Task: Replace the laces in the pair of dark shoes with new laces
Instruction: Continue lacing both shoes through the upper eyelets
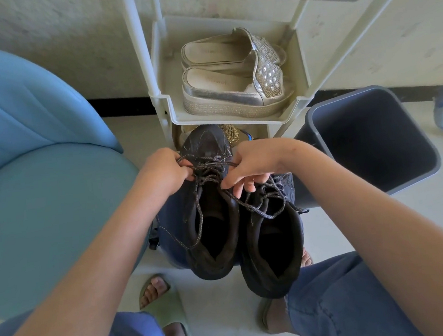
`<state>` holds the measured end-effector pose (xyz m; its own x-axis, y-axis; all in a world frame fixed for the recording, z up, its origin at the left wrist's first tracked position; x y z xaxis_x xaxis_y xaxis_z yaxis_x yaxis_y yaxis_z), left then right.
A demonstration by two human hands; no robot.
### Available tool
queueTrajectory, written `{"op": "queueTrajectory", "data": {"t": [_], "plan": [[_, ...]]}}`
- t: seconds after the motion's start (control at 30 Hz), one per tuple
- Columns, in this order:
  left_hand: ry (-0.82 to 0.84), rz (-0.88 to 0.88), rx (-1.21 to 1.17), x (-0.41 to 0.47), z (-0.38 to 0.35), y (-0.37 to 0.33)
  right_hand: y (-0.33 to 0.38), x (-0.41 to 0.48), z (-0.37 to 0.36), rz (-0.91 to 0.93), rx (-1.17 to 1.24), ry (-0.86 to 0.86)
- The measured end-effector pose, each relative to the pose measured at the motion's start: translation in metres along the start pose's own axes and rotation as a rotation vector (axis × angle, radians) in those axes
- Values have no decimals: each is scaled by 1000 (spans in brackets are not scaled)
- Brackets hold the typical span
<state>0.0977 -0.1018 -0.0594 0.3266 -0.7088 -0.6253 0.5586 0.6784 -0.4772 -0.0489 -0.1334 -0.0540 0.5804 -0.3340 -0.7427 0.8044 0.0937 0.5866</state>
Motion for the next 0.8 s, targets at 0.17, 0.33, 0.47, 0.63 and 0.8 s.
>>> {"op": "queueTrajectory", "data": {"t": [0.17, 0.33, 0.47, 0.63, 0.8], "plan": [[-3, -6, -27, 2, -2, 1, 3, -1, -2, 21, -32, 10], [4, -33, -38, 4, -3, 2, 5, -7, -3, 42, 5, 89], [22, -60, -3, 5, -5, 2, 4, -14, 1, 47, -35, 135], [53, -90, 9, 2, -7, -2, 2, -16, 2, 26, -29, 168], [46, -146, 37, -2, -11, -6, -2, -14, 8, 8, -14, 116]]}}
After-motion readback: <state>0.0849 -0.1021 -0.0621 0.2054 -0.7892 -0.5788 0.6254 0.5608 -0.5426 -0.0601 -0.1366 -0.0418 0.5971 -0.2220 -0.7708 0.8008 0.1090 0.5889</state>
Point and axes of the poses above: each hand's wrist, its own x-axis towards the middle knuckle, its own z-axis out of the back of the hand, y = z × x, the point moved 8 cm from there along x, towards the middle knuckle, and after that the axes turned 6 degrees about z, right-handed, at the moved point
